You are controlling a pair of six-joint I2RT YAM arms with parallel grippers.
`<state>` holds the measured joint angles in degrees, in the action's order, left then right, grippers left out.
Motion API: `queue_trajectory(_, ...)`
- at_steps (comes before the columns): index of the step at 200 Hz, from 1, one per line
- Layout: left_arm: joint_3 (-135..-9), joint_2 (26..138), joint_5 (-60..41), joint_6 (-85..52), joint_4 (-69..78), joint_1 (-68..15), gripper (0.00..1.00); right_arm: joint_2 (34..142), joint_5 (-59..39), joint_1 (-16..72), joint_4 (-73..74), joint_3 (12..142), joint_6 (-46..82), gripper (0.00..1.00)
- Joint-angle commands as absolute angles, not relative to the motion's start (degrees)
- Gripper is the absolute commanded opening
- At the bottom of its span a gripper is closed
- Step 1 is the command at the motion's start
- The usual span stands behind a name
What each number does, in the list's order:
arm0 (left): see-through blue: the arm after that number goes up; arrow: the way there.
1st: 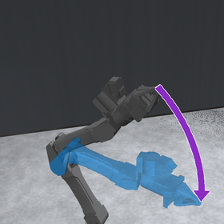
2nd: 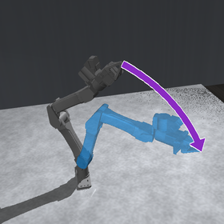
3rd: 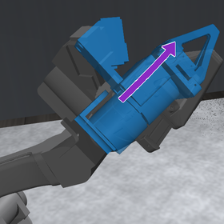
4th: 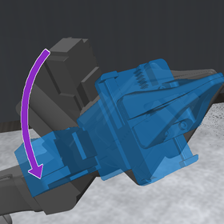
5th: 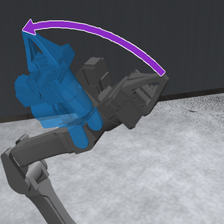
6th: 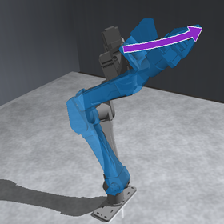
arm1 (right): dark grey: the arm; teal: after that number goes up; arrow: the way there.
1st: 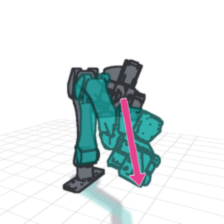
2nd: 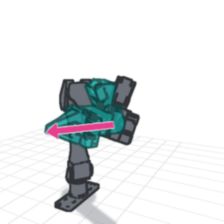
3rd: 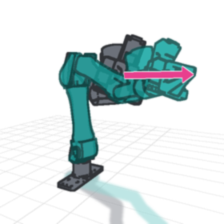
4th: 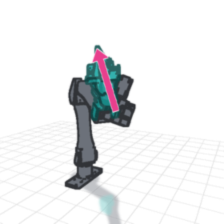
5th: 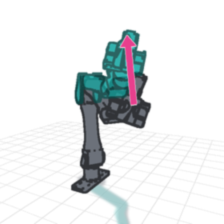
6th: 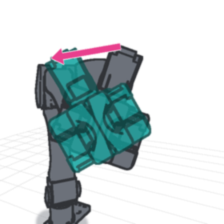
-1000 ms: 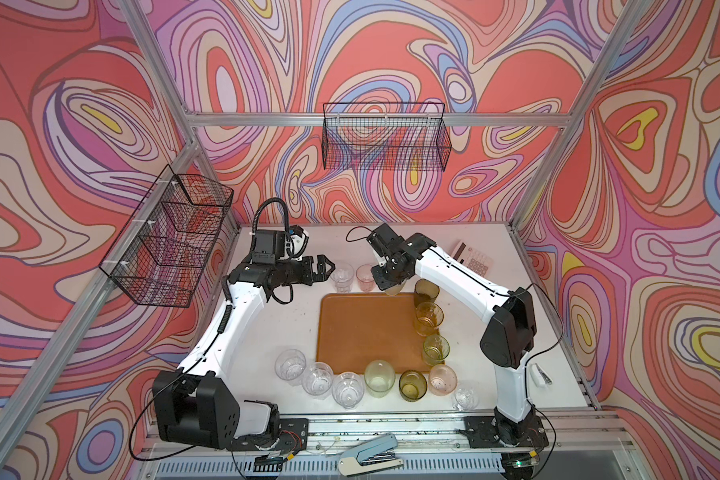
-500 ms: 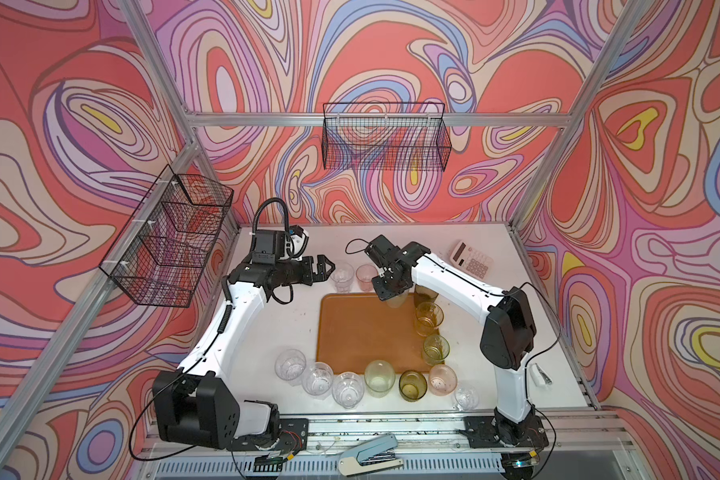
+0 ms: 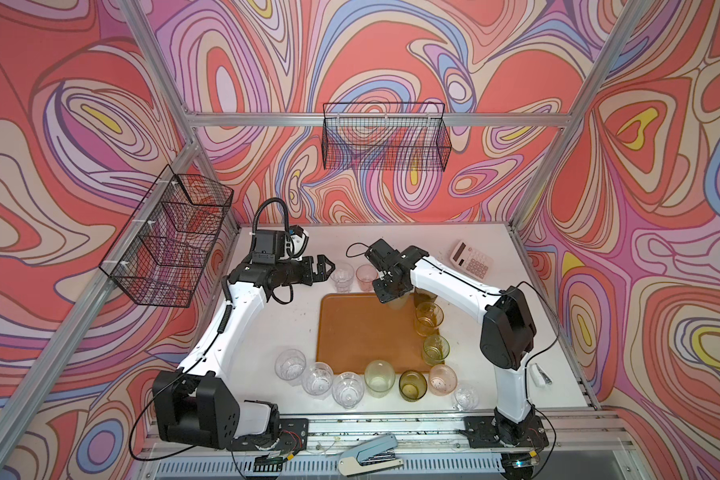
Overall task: Place the glasses into the tray
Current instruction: 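Lift the pale green glass with the right gripper and carry it over the tray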
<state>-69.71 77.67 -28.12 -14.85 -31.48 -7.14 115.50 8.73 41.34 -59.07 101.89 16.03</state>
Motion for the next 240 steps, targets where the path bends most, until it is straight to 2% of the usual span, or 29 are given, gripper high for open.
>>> queue_trajectory(1, -69.17, 77.17, -28.59, -14.94, -31.34, -7.21, 1.00, 115.57, 10.00, 41.66, -57.58, 101.09, 16.50, 0.00)
queue_trajectory(240, -69.18, 76.92, -28.48, -14.81, -31.38, -7.21, 1.00, 118.39, 12.50, 40.54, -55.12, 99.60, 16.61, 0.00)
